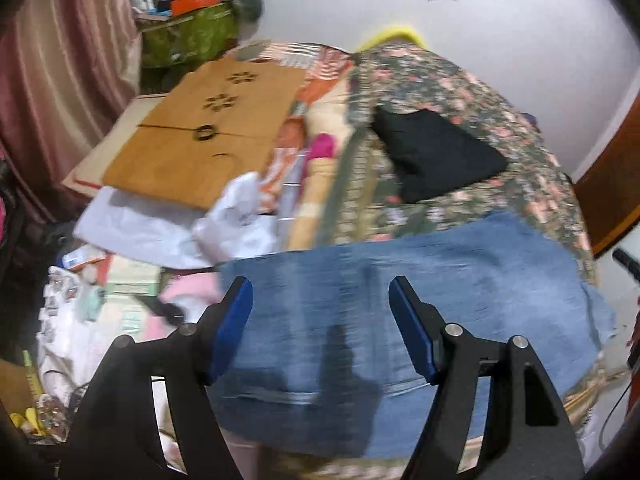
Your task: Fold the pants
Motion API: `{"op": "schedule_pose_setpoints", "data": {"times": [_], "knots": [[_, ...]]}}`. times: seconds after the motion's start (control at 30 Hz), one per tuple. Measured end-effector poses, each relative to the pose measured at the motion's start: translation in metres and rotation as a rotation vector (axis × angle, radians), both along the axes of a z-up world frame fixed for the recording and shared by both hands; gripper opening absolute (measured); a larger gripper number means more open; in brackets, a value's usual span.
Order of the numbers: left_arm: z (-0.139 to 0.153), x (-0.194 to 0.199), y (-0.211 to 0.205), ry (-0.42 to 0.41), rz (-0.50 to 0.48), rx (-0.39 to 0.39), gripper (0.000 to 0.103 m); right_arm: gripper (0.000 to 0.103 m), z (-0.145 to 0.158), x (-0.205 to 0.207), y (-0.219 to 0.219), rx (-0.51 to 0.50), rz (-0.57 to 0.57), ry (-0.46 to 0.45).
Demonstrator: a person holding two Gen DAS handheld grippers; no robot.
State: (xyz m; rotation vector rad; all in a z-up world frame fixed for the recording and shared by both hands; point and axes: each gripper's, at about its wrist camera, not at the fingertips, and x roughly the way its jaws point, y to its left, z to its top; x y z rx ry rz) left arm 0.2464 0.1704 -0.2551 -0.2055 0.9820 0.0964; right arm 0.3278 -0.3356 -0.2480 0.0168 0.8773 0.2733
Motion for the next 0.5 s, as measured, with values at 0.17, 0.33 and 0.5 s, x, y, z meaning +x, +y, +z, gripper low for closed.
{"op": "schedule_pose_setpoints", "data": {"times": [0.17,0.33,0.5], "knots": [[-0.017,0.023,-0.060,0.076,-0.045,-0.013,0.070,0.048,-0.022,-0.044,-0.122,-0.014,-0.269,0.036],[-0.037,0.028,-0.110,0.144,-0.094,0.012,0.070,0.048,-0.062,-0.084,-0.198,-0.006,-0.482,0.120],[-0.058,0.029,-0.144,0.198,-0.114,0.085,0.070,0.048,-0.091,-0.107,-0.238,0.063,-0.602,0.150]]}}
